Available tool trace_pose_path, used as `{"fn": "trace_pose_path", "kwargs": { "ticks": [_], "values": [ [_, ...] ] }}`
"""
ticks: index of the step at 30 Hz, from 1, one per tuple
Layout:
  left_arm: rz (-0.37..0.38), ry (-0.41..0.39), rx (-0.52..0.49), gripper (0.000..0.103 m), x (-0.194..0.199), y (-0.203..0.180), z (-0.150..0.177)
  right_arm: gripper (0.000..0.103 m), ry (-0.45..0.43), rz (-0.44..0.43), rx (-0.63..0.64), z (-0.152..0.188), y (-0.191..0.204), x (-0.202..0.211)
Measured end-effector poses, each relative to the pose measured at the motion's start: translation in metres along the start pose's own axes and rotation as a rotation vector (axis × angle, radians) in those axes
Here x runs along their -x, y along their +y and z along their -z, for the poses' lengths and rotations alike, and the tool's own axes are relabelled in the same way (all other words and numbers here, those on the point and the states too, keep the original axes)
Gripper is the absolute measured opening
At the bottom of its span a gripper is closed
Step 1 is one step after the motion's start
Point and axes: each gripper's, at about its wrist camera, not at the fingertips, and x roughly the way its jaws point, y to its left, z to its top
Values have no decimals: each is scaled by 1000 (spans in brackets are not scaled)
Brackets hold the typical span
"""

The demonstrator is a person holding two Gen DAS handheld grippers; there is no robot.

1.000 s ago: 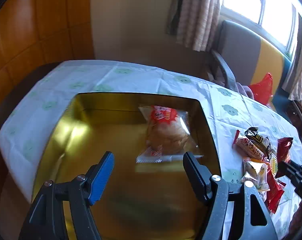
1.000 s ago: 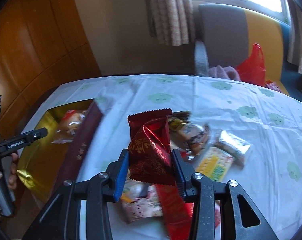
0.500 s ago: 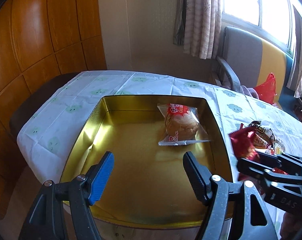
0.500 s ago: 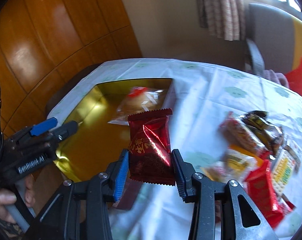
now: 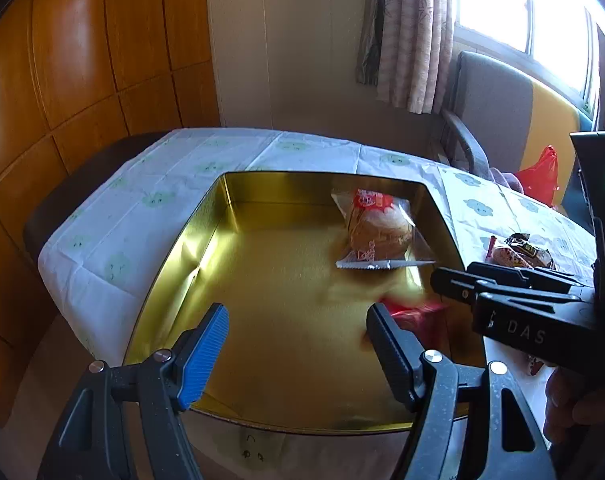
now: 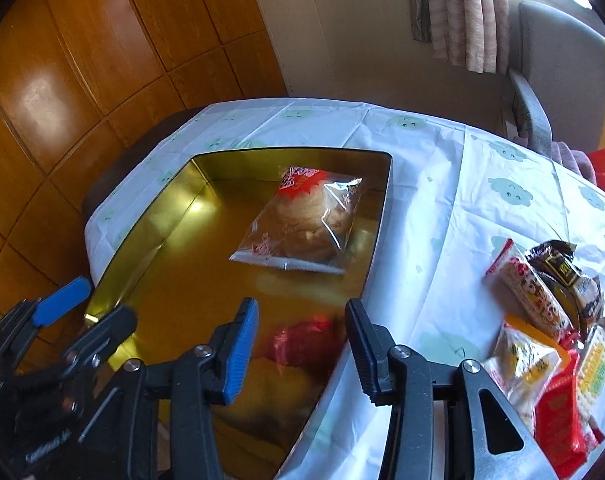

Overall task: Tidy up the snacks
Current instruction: 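Lower the red candy into the gold tin and open the right tool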

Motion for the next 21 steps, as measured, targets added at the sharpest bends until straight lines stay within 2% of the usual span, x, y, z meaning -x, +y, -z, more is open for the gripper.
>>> {"fn": "trace_pose_path", "kwargs": {
  "ticks": [5, 9, 13, 21],
  "values": [
    [16, 11, 13, 73, -3, 4, 5, 49, -17, 7, -16, 8, -2, 7],
    [55, 16, 10, 73, -2, 1, 7, 58, -55, 34, -54, 18, -11, 22],
    [92, 17, -19, 69, 1, -9, 9, 69, -78, 126, -32, 29, -15, 37],
    [181, 9, -133, 68, 10, -42, 13, 78, -109, 296, -50, 52, -40, 68]
  ]
}}
